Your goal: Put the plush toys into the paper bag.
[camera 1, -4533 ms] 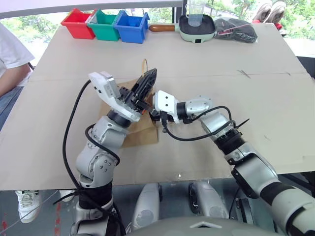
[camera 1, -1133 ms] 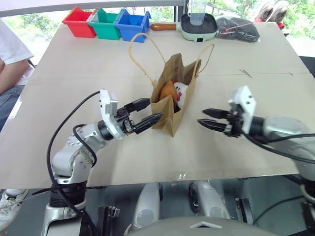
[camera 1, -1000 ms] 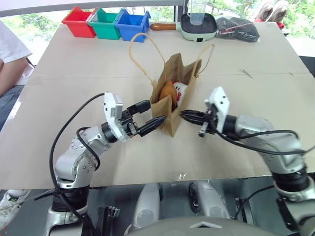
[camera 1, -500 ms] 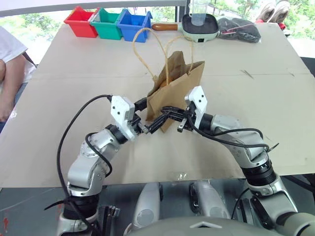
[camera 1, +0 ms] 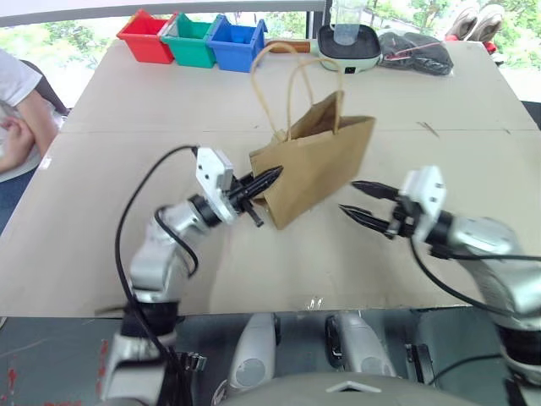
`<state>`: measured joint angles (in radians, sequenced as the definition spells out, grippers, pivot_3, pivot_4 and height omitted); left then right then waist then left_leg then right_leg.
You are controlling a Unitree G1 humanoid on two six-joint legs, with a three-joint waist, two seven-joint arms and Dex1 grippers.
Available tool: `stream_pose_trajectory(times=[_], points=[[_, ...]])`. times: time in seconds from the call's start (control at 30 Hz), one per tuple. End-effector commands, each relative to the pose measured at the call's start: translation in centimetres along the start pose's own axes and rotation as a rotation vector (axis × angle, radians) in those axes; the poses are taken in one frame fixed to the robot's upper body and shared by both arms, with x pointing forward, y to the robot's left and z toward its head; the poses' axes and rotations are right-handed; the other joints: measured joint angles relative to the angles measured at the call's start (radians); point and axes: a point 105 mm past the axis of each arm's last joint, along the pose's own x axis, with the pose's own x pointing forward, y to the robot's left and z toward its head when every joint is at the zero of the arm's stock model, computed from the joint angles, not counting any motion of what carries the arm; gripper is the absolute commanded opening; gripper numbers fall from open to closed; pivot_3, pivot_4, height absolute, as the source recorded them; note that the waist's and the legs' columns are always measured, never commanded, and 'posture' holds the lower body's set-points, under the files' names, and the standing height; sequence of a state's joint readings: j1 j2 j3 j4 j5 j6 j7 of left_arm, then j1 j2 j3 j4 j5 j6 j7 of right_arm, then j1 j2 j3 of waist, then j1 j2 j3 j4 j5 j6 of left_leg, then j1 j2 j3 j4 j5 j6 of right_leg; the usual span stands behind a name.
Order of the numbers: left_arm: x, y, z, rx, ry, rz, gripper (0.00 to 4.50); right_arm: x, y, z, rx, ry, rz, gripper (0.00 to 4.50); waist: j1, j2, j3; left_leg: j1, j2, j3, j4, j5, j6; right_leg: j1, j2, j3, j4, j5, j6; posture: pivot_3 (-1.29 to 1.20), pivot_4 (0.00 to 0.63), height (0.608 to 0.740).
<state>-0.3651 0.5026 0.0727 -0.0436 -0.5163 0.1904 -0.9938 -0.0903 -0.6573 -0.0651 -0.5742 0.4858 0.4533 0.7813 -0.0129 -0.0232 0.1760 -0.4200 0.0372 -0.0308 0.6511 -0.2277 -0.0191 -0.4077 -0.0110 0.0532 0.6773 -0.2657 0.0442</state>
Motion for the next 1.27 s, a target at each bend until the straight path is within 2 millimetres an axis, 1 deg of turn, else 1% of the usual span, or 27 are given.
stream_pose_trajectory(times=[0.03, 0.07, 0.1, 0.17, 0.27, 0.37, 0.4, 0.47, 0.53, 0.57, 0.6, 0.63, 0.67, 0.7, 0.73, 0.77, 0.8, 0.87, 0.9, 0.93, 1.03, 1.1, 1.17, 1.27], points=[[-0.1, 0.8, 1.1, 0.138, -0.024, -0.217, 0.0, -2.7, -0.3, 1.5, -0.08, -0.003, -0.044, 4.13, -0.003, 0.0, 0.0, 0.001, 0.0, 0.001, 0.0, 0.0, 0.0, 0.0, 0.0, 0.001, 0.0, 0.0, 0.0, 0.0, 0.15, 0.74], [0.2, 1.3, 1.1, 0.166, -0.018, -0.273, 0.0, -3.5, -0.6, 1.4, -0.092, 0.018, -0.078, 4.4, -0.001, 0.0, 0.0, 0.001, 0.0, 0.001, 0.0, 0.0, 0.0, 0.001, 0.0, 0.001, 0.0, 0.0, 0.0, 0.0, 0.15, 0.74], [0.8, 1.8, 1.0, 0.161, -0.01, -0.323, 0.0, -4.3, -0.7, 1.3, -0.099, 0.039, -0.104, 4.4, 0.001, 0.0, 0.0, 0.001, 0.0, 0.001, 0.0, 0.0, 0.0, 0.001, 0.0, 0.001, 0.0, 0.0, 0.0, 0.0, 0.15, 0.74], [1.8, 2.5, 0.4, 0.161, 0.013, -0.389, 0.0, -5.1, -0.5, 1.5, -0.107, 0.057, -0.14, 4.4, 0.006, 0.0, 0.0, 0.001, 0.0, 0.0, 0.0, 0.0, 0.0, 0.002, 0.0, 0.0, -0.001, 0.0, 0.0, 0.0, 0.15, 0.74], [3.3, 3.0, -0.9, 0.14, 0.051, -0.41, 0.0, -5.6, -0.1, 1.6, -0.103, 0.057, -0.163, 4.4, 0.0, 0.0, 0.0, 0.001, 0.0, 0.0, 0.001, 0.0, 0.0, 0.002, 0.001, 0.0, -0.002, 0.0, 0.0, 0.0, 0.15, 0.74], [3.9, 3.7, -1.7, 0.13, 0.075, -0.377, 0.0, -5.5, -0.1, 1.5, -0.113, 0.069, -0.166, 4.4, -0.011, -0.001, 0.0, 0.002, 0.0, 0.001, 0.001, 0.0, 0.0, 0.003, 0.001, 0.002, -0.002, 0.0, 0.0, 0.0, 0.15, 0.74], [3.9, 3.8, -1.9, 0.133, 0.082, -0.383, 0.56, -5.5, -0.1, 1.5, -0.109, 0.067, -0.16, 4.5, -0.014, -0.001, 0.0, 0.002, 0.0, 0.0, 0.001, 0.0, 0.0, 0.003, 0.001, 0.002, -0.002, 0.0, 0.0, 0.0, 0.15, 0.74], [3.7, 4.0, -1.4, 0.116, 0.051, -0.377, 1.18, -5.4, -0.1, 1.5, -0.103, 0.067, -0.136, 4.5, -0.017, -0.001, 0.0, 0.002, 0.0, -0.001, 0.001, 0.0, 0.0, 0.003, 0.002, 0.001, -0.001, 0.0, 0.0, 0.0, 0.15, 0.74], [3.1, 4.1, -0.7, 0.119, 0.019, -0.372, 2.12, -5.7, -0.4, 1.3, -0.112, 0.084, -0.121, 4.5, -0.017, -0.001, 0.0, 0.002, 0.0, -0.001, 0.001, 0.0, 0.0, 0.003, 0.002, 0.001, -0.001, 0.0, 0.0, 0.0, 0.15, 0.74], [2.5, 4.4, -0.3, 0.128, 0.007, -0.351, 2.51, -5.9, -0.6, 1.2, -0.118, 0.089, -0.122, 4.5, -0.017, -0.001, 0.0, 0.002, 0.0, -0.001, 0.001, 0.0, 0.0, 0.003, 0.002, 0.001, -0.001, 0.0, 0.0, 0.0, 0.15, 0.74], [2.1, 4.6, 0.0, 0.134, 0.001, -0.336, 2.64, -6.0, -0.8, 1.2, -0.121, 0.091, -0.123, 4.5, -0.019, -0.001, 0.0, 0.002, 0.0, -0.001, 0.001, 0.0, 0.0, 0.003, 0.002, 0.001, -0.001, 0.0, 0.0, 0.0, 0.15, 0.74], [2.0, 4.6, 0.1, 0.137, -0.003, -0.326, 3.37, -6.1, -1.0, 1.1, -0.123, 0.092, -0.125, 4.5, -0.021, -0.001, 0.0, 0.002, 0.001, -0.001, 0.001, 0.0, 0.0, 0.003, 0.001, 0.001, -0.001, 0.0, 0.0, 0.0, 0.15, 0.74], [1.6, 4.7, 0.4, 0.133, -0.009, -0.302, 3.64, -6.4, -1.2, 1.1, -0.121, 0.093, -0.126, 4.5, -0.021, -0.001, 0.0, 0.002, 0.001, -0.001, 0.001, 0.0, 0.0, 0.003, 0.002, 0.001, -0.001, 0.0, 0.0, 0.0, 0.15, 0.74], [0.4, 4.9, 0.7, 0.117, -0.003, -0.266, 3.85, -6.5, -1.2, 1.0, -0.123, 0.1, -0.123, 4.5, -0.021, -0.001, 0.0, 0.002, 0.001, -0.001, 0.001, 0.0, 0.0, 0.003, 0.002, 0.0, -0.001, 0.0, 0.0, 0.0, 0.15, 0.74], [-1.3, 5.0, 1.3, 0.084, -0.017, -0.197, 3.85, -6.8, -1.4, 0.9, -0.123, 0.106, -0.127, 4.5, -0.021, -0.001, 0.0, 0.002, 0.001, -0.001, 0.001, 0.0, 0.0, 0.003, 0.001, 0.0, 0.0, 0.0, 0.0, 0.0, 0.15, 0.74], [-2.9, 4.6, 1.7, 0.061, -0.013, -0.138, 3.85, -7.2, -1.6, 0.7, -0.118, 0.113, -0.131, 4.5, -0.03, -0.001, 0.0, 0.002, 0.001, -0.001, 0.001, 0.0, 0.0, 0.003, 0.001, 0.001, 0.0, 0.0, 0.0, 0.0, 0.15, 0.74], [-4.6, 3.6, 1.6, 0.021, 0.014, -0.089, 3.85, -7.6, -1.9, 0.5, -0.116, 0.127, -0.139, 4.5, -0.034, -0.001, 0.0, 0.003, 0.001, 0.0, 0.0, 0.0, 0.0, 0.003, 0.001, 0.002, 0.0, 0.0, 0.0, 0.0, 0.15, 0.74], [-6.4, 1.6, 1.3, -0.06, 0.059, -0.023, 3.85, -8.4, -2.2, 0.0, -0.105, 0.148, -0.156, 4.5, -0.043, 0.0, -0.001, 0.006, 0.003, -0.002, -0.002, 0.0, 0.0, 0.003, 0.001, 0.006, 0.0, 0.0, 0.0, 0.0, 0.15, 0.74], [-7.0, 0.9, 1.2, -0.114, 0.062, 0.015, 3.85, -8.9, -2.3, -0.3, -0.089, 0.152, -0.167, 4.5, -0.037, 0.0, -0.001, 0.006, 0.004, -0.003, -0.004, 0.0, 0.0, 0.003, 0.0, 0.005, 0.0, 0.0, 0.0, 0.0, 0.15, 0.74], [-7.5, 0.1, 1.0, -0.154, 0.072, 0.042, 3.85, -9.4, -2.4, -0.7, -0.071, 0.161, -0.176, 4.5, -0.027, 0.0, 0.0, 0.005, 0.004, -0.003, -0.004, 0.0, 0.0, 0.003, -0.001, 0.003, 0.0, 0.0, 0.0, 0.0, 0.15, 0.74], [-9.3, -2.2, -0.3, -0.223, 0.141, 0.113, 3.85, -11.3, -2.6, -2.3, -0.049, 0.218, -0.2, 4.5, 0.006, 0.001, 0.0, 0.006, 0.002, -0.003, -0.001, 0.0, 0.0, 0.006, -0.004, -0.001, 0.0, -0.001, 0.001, 0.0, 0.15, 0.74], [-9.7, -3.4, -0.8, -0.247, 0.173, 0.135, 3.85, -12.2, -2.8, -2.8, -0.044, 0.24, -0.216, 4.5, 0.013, 0.001, 0.0, 0.007, 0.002, -0.002, 0.002, 0.0, 0.0, 0.01, -0.005, -0.002, -0.002, -0.003, 0.001, 0.0, 0.15, 0.74], [-9.9, -4.3, -1.3, -0.28, 0.191, 0.149, 3.85, -12.6, -2.7, -3.4, -0.038, 0.266, -0.212, 4.5, 0.014, 0.001, 0.0, 0.008, 0.002, -0.001, 0.002, 0.0, 0.0, 0.012, -0.006, -0.001, -0.004, -0.005, 0.001, 0.0, 0.15, 0.74], [-10.3, -5.0, -2.5, -0.298, 0.237, 0.168, 3.85, -12.9, -2.7, -4.1, -0.032, 0.281, -0.21, 4.5, 0.011, 0.0, -0.001, 0.009, 0.001, 0.001, 0.002, 0.0, 0.0, 0.012, -0.005, 0.0, -0.004, -0.005, 0.001, 0.0, 0.15, 0.74]])
